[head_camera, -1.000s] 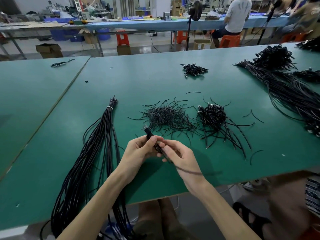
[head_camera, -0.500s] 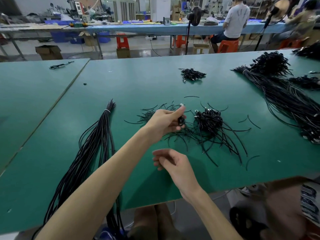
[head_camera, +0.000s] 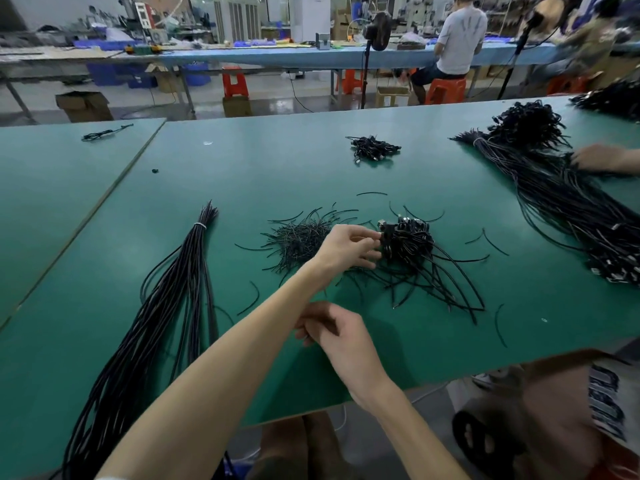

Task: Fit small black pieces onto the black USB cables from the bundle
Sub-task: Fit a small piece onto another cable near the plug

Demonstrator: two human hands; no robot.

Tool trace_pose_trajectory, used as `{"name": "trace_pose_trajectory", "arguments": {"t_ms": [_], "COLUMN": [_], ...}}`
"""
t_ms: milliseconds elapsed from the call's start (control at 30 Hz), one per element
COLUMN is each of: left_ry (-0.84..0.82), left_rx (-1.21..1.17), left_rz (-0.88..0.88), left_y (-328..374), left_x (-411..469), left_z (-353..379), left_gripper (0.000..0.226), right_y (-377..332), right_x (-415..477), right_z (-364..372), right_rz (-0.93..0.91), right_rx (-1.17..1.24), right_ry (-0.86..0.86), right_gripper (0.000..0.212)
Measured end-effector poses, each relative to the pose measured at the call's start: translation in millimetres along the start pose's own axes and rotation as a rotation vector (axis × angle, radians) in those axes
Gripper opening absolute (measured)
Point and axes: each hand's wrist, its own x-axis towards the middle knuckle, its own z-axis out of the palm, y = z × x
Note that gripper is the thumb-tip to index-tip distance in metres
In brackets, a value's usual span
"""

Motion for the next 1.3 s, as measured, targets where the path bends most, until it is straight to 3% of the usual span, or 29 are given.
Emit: {"name": "trace_pose_trajectory", "arguments": {"t_ms": [233, 800, 1067, 1133, 1300], "left_ry": [-0.093, -0.123, 0.024, 0.111, 0.308], "left_rx": [0.01, 0.264, 0.117, 0.236, 0.79], "left_rz": [-0.003, -0.012, 0.145, 0.187, 0.224], "left_y": [-16.4, 4.2, 2.0, -2.7, -32.7], "left_x": [-19.9, 8.7, -5.8, -10.8, -21.2], "left_z": [-26.5, 34.1, 9.5, -7.0, -58.6], "left_gripper": [0.029, 0.046, 0.037, 0.041, 0.042], "right_y": [0.5, 0.8, 2.4, 1.8, 3.1], "right_x": [0.1, -0.5, -0.7, -1.0, -0.7], "right_z": [1.8, -0.7, -1.4, -0.6, 0.1], "right_rz": [-0.022, -0.007, -0.007, -0.021, -0.04], "right_rx": [0.008, 0.014, 0.008, 0.049, 0.069], "right_ry": [0.007, -0.001, -0.008, -0.004, 0.001], "right_gripper": [0.027, 0.011, 0.021, 0.025, 0.024]}}
